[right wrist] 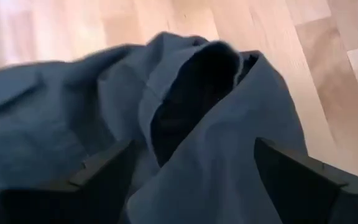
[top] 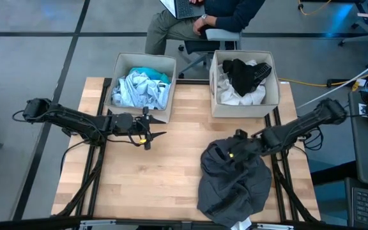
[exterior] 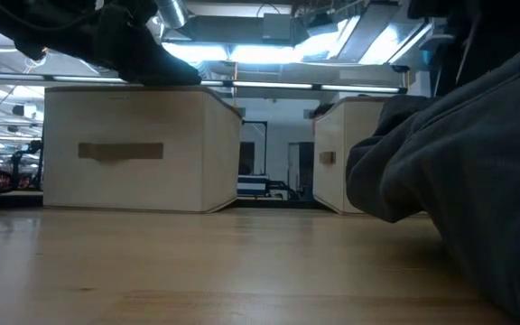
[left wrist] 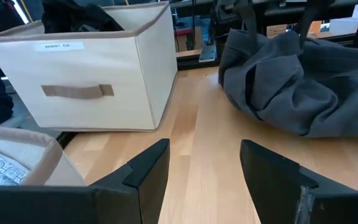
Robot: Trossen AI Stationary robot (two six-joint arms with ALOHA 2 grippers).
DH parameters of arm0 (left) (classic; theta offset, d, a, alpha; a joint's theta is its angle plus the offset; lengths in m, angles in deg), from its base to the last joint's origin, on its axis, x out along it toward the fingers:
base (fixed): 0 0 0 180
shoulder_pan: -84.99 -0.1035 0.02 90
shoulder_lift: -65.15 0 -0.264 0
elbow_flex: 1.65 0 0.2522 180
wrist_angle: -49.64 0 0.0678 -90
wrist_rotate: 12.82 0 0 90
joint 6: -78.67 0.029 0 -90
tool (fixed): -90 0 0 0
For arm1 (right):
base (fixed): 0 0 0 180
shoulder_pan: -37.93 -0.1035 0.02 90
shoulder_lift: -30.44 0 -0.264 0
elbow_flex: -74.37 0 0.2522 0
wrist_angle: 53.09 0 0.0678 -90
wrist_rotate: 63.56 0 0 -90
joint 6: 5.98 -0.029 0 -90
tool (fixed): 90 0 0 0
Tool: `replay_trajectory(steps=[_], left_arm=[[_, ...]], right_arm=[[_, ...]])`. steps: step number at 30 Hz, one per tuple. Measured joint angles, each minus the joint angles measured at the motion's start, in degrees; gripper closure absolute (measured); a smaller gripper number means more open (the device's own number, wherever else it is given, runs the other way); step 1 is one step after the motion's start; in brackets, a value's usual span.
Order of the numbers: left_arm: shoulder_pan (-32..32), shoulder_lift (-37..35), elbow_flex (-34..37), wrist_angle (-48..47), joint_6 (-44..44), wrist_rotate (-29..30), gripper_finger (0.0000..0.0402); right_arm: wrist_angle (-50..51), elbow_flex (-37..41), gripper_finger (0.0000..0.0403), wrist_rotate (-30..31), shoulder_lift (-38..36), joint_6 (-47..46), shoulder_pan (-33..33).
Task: Sort clothes
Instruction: Put the gray shorts into the left laundry organizer
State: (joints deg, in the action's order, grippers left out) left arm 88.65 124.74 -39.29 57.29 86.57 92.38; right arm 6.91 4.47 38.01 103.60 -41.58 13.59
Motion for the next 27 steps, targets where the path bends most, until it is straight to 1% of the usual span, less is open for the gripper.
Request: replay_trajectory(steps=[2,4,11,15,17,20,25,27], left_arm=[[0.0,0.0,0.0,0.02,-0.02,0.0,0.0215],[0.0,0.0,0.0,0.0,0.0,0.0,0.0215],[0.0,0.0,0.0,-0.35,-0.2,0.0,0.0215],[0.0,0.0,0.0,-0.53,-0.22,0.0,0.0215],[0.0,0.0,0.0,-0.83,-0.41,0.0,0.0215],[-0.02,0.0,0.0,-0.9,-0.5,0.0,0.0215],[0.0,0.0,0.0,-0.9,-1.14,0.0,0.0215],[-0.01,0.0,0.0,-0.88,-1.25,0.0,0.0215]], right_arm=[[-0.61,0.0,0.0077,0.75,2.24,0.15,-0.22],[-1.88,0.0,0.0077,-0.28,4.75,0.33,-0.22],[-8.41,0.0,0.0077,-11.27,11.75,1.5,-0.17],[-9.95,0.0,0.0077,-14.85,13.29,1.42,-0.17],[-10.59,0.0,0.0077,-14.55,14.26,1.99,-0.17],[-11.47,0.0,0.0077,-10.72,16.83,5.26,-0.17],[-12.59,-0.09,0.0077,-4.79,24.12,10.68,0.24],[-12.43,-0.23,0.0077,-3.52,27.08,12.23,1.05]])
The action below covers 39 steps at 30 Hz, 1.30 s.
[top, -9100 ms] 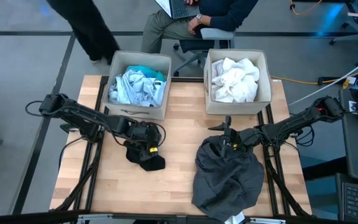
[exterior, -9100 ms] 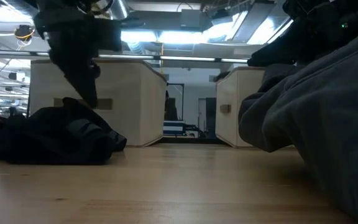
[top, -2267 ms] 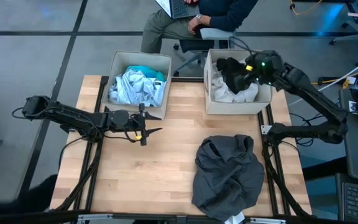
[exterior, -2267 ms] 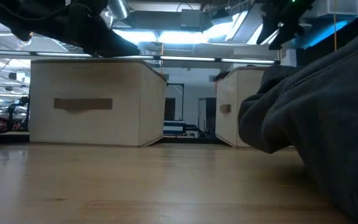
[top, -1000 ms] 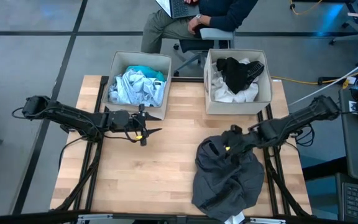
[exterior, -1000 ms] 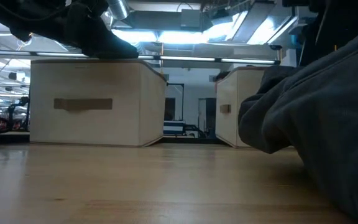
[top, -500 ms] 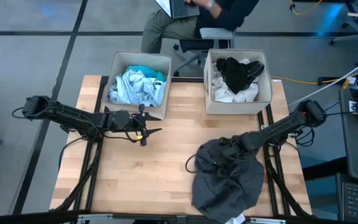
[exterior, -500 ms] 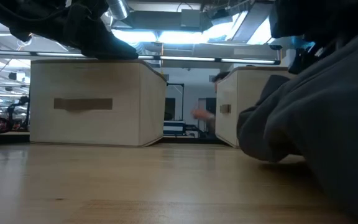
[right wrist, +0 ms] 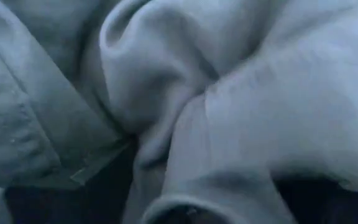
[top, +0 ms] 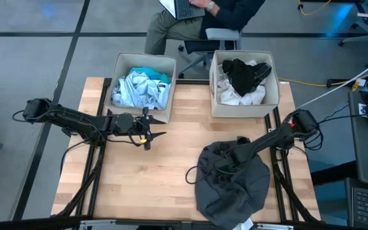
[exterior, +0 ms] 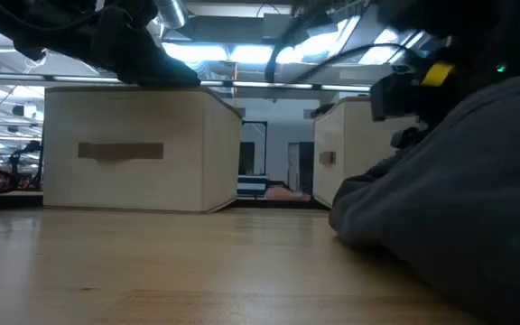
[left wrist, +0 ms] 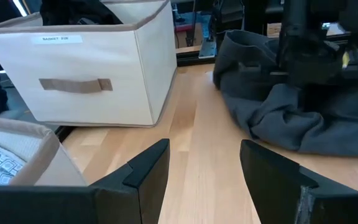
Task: Sort clothes
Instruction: Put the gray shorts into the left laundry organizer
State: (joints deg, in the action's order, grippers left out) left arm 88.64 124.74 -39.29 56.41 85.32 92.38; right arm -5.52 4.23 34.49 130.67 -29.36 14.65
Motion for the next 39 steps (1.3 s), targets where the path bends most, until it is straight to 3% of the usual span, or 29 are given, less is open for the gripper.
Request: replay_trajectory(steps=[7,10,13,21,29,39], left_arm=[[-0.04,0.0,0.0,-0.23,0.02,0.0,0.0215],[-0.04,0.0,0.0,-0.23,0.04,0.02,0.0215],[-0.04,0.0,0.0,-0.21,0.04,0.01,0.0215],[-0.04,0.02,0.0,-0.21,-0.22,0.0,0.0215],[-0.04,0.02,0.0,-0.32,-0.22,0.02,0.0215],[-0.06,0.02,0.0,-0.67,-0.24,0.01,0.0215]], right_arm=[[-0.91,-0.4,0.0081,1.45,4.77,1.23,3.18],[-1.35,-0.4,0.0107,2.16,4.9,1.13,4.45],[-1.94,-0.33,0.0162,3.72,5.0,1.12,5.21],[-2.16,0.2,0.0369,13.84,5.6,1.3,5.45],[-2.28,0.33,0.0366,14.48,4.13,1.27,5.39],[-1.96,0.52,0.0366,16.4,-6.82,2.92,5.36]])
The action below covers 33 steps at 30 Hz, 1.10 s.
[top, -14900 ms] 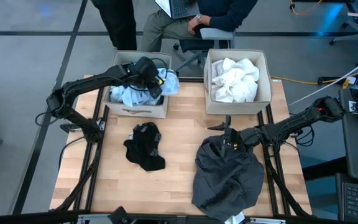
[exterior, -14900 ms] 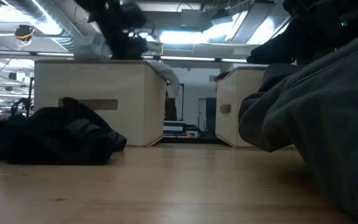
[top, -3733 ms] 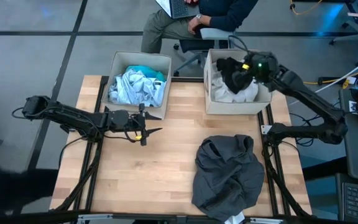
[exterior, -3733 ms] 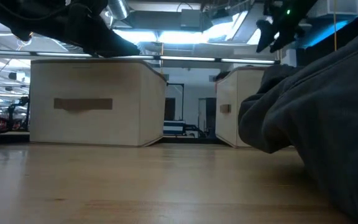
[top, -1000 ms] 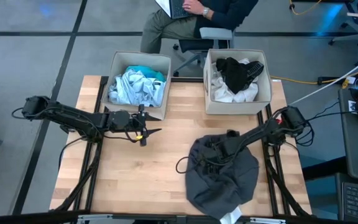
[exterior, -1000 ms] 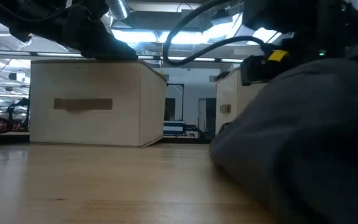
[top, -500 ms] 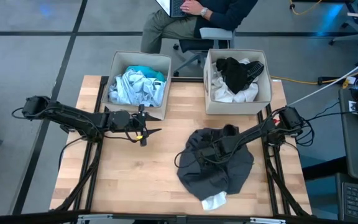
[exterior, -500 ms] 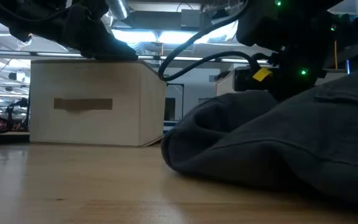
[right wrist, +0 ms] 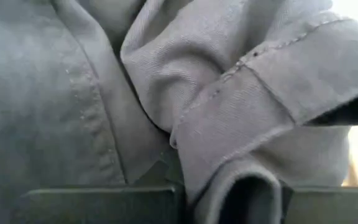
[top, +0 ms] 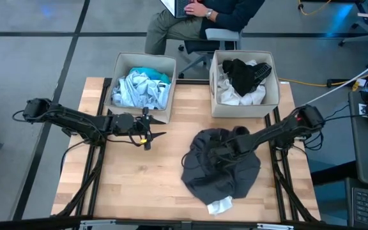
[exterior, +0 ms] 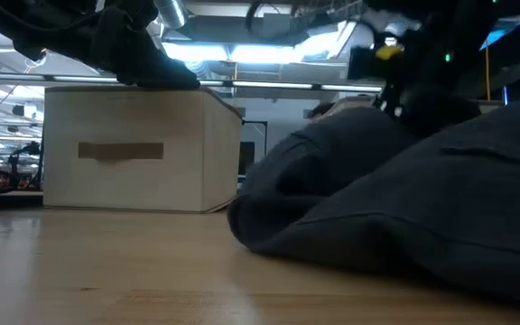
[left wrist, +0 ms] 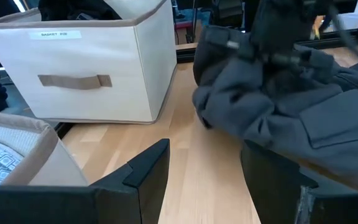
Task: Sort clothes
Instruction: Put the gray shorts into the left laundry organizer
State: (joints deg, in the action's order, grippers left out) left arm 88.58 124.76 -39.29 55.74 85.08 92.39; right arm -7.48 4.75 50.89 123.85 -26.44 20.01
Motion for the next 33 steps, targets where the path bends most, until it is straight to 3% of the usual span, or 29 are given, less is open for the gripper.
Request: replay_trajectory(steps=[6,12,21,26,33], left_arm=[[0.15,0.0,0.0,0.0,-0.53,0.01,0.0215],[0.17,-1.34,0.0,-0.57,-1.95,0.01,0.0215],[0.83,-11.54,0.0,-8.66,-4.2,1.52,0.0215],[1.68,-18.08,0.0,-10.87,-2.59,6.29,0.0215],[1.59,-24.86,0.0,-9.08,3.84,22.47,0.0215]], right_arm=[[0.05,-2.04,0.0366,4.72,-6.06,2.57,-0.01],[-0.18,-10.65,0.0366,7.41,-7.33,9.93,-0.01],[-0.4,-23.64,0.0366,11.13,-7.33,23.71,1.62],[-1.29,-31.92,0.0366,11.07,-7.28,31.41,4.55],[-6.86,-42.47,0.0366,8.77,-7.28,41.0,12.01]])
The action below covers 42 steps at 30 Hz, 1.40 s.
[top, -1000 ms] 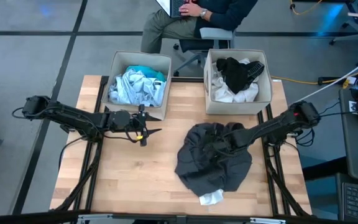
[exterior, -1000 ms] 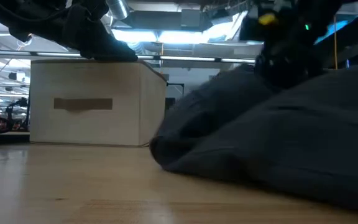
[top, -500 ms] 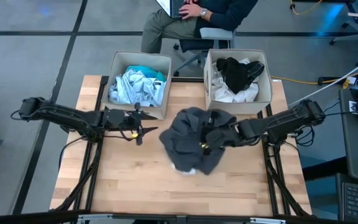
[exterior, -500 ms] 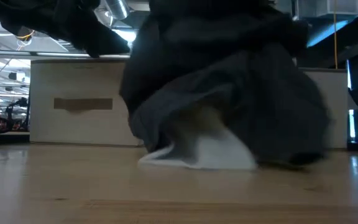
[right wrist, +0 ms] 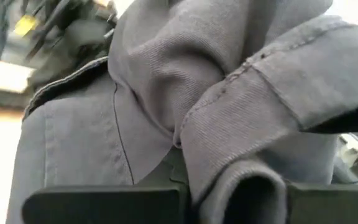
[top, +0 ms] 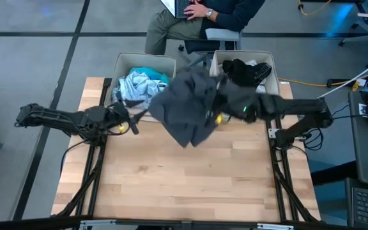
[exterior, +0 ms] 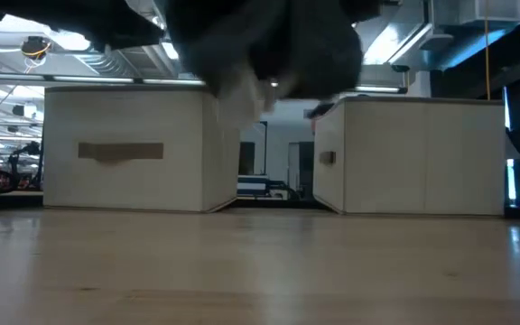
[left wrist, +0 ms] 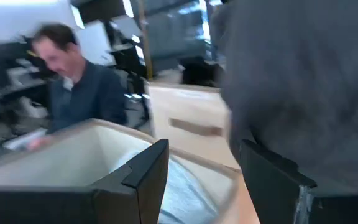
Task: Sort clothes
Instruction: Put the gray shorts into the left laundry organizer
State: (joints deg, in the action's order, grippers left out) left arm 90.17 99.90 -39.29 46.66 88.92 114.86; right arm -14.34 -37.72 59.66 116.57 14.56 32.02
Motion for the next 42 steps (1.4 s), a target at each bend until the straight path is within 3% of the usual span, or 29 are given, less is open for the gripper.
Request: replay_trajectory(steps=[3,12,20,22,26,32,42], left_arm=[[0.01,-2.03,0.0,1.49,2.15,2.08,0.0215],[0.03,-3.35,0.0,1.13,2.8,2.17,0.0215],[0.03,-3.27,0.0,-0.46,3.24,2.17,0.0215],[0.03,-3.27,0.0,-0.47,3.25,2.17,0.0215],[0.03,-3.27,0.0,-0.52,3.26,2.15,0.0215],[0.03,-3.22,0.0,-1.81,3.24,2.15,0.0215],[0.03,-3.2,0.0,-2.94,1.97,2.15,0.0215]], right_arm=[[-6.46,-1.91,0.0366,-4.18,0.0,3.1,4.71],[-35.05,-2.18,0.0366,-24.54,6.08,5.09,20.52],[-56.73,-2.45,0.0358,-32.91,19.36,1.95,27.14],[-58.22,-4.41,0.0359,-33.99,22.79,1.91,27.48],[-57.74,-11.24,0.0365,-39.54,29.93,1.26,27.74],[-45.0,-19.96,0.0357,-39.47,38.62,0.27,27.66],[-22.67,-19.27,0.0361,-36.86,40.46,0.94,28.12]])
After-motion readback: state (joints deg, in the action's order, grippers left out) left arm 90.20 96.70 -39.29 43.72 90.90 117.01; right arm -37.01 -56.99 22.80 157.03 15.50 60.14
